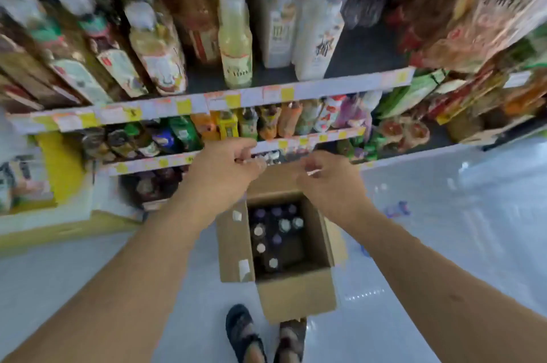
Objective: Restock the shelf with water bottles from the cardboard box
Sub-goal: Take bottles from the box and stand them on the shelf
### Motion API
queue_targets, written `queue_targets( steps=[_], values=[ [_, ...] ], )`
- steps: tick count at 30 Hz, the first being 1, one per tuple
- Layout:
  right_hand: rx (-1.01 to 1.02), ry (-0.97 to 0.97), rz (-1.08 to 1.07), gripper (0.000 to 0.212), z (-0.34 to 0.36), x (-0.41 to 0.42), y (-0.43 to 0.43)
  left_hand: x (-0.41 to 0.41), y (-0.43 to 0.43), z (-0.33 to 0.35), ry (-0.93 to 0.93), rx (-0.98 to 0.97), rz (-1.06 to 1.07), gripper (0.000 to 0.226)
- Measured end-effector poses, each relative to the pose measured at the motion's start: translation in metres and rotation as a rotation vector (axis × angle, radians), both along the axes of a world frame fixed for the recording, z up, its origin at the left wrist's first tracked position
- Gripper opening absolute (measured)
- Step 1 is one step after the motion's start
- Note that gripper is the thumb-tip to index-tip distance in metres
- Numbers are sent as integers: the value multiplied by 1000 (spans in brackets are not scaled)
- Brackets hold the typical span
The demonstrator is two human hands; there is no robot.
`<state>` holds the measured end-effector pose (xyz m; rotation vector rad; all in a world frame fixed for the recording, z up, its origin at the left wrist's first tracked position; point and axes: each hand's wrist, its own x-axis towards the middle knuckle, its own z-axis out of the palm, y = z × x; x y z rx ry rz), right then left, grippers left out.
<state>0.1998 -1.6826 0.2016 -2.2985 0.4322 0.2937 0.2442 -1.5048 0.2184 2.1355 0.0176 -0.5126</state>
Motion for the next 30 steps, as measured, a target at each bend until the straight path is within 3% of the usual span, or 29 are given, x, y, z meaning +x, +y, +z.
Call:
queue_targets(
  steps=[3, 10, 13, 17, 22, 26, 30],
  values=[
    [-58, 135, 10, 10, -94, -22, -5, -16, -7, -93, 110, 59, -39, 44],
    [-89, 359, 154, 25, -284, -53, -4, -54, -6, -255, 300, 108, -46, 44],
    [-107, 432, 211, 32, -360, -59, 4, -60, -5, -305, 295, 157, -39, 33],
    [-92, 384, 307, 36, -446, -51, 24, -62, -2, -362, 261, 216, 34, 42],
    [-159, 244, 396, 54, -514, -18, 53, -61, 2, -401, 187, 128, 207, 38],
    [-237, 186, 486, 36, -544, -5, 66, -59, 7, -416, 180, 62, 299, 38],
    [-286, 147, 492, 28, -531, -2, 58, -61, 8, -413, 188, 14, 295, 37]
  ],
)
